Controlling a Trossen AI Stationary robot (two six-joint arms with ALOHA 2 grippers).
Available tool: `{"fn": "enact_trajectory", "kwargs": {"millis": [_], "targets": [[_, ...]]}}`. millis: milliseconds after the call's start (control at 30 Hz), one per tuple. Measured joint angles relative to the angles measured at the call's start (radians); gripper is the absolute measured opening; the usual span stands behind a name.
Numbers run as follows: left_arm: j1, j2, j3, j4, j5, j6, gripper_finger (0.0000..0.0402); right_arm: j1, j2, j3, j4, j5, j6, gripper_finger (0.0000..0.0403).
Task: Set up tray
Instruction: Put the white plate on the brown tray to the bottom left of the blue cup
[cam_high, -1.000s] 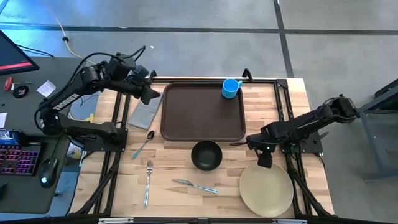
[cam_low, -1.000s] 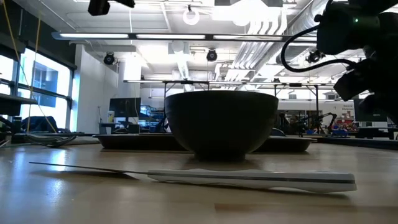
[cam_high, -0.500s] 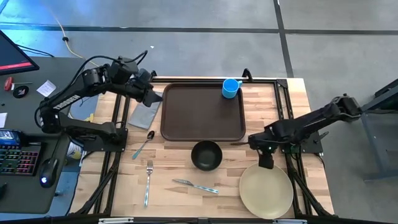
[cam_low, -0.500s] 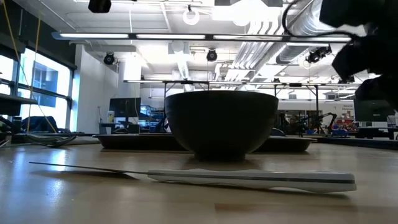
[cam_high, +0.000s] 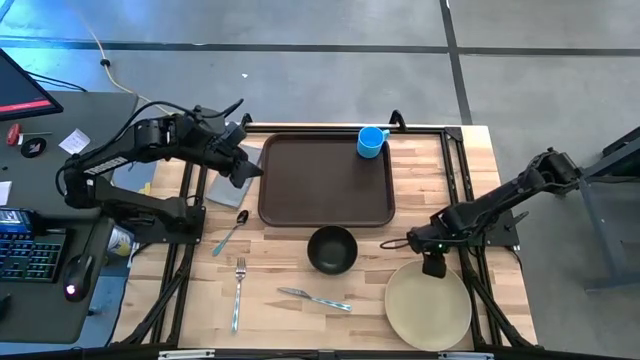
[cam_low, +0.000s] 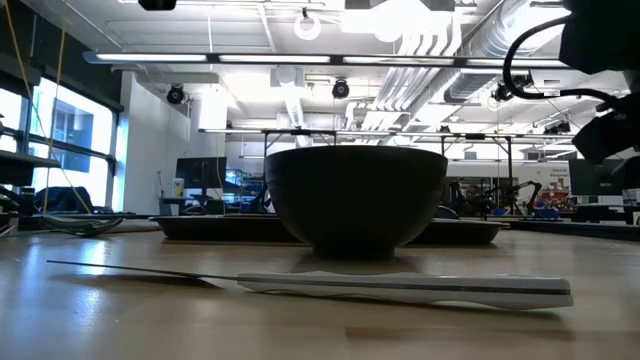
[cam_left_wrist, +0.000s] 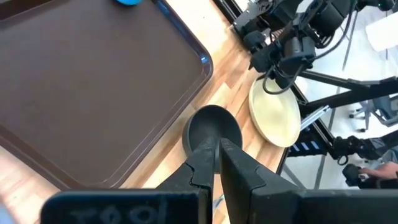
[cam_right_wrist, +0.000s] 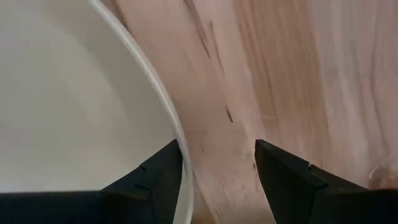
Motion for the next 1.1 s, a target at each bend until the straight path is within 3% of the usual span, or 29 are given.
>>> {"fn": "enact_trajectory", "kwargs": {"millis": [133, 267, 333, 667, 933, 1100], "targets": [[-0.005, 0.000, 0.000, -0.001, -0.002, -0.001, 0.0058, 0.000, 0.000, -0.002, 0.016, 0.012, 0.017, 0.0142], [-0.004, 0.000, 0.000, -0.001, -0.013, -0.001, 0.0058, 0.000, 0.000, -0.002, 0.061, 0.008, 0.052, 0.0042], [-0.004, 0.000, 0.000, -0.001, -0.026, -0.001, 0.0058, -0.003, 0.000, -0.001, 0.073, -0.012, 0.054, 0.0013], [-0.004, 0.000, 0.000, -0.001, -0.030, -0.015, 0.0058, -0.090, -0.083, 0.135, -0.104, -0.052, 0.026, 0.0005], [-0.004, 0.000, 0.000, 0.000, -0.032, -0.015, 0.0058, -0.199, -0.155, 0.352, -0.285, -0.040, -0.025, 0.0002], [-0.004, 0.000, 0.000, 0.000, -0.032, -0.015, 0.0058, -0.315, -0.149, 0.493, -0.299, 0.001, -0.019, 0.0001]]}}
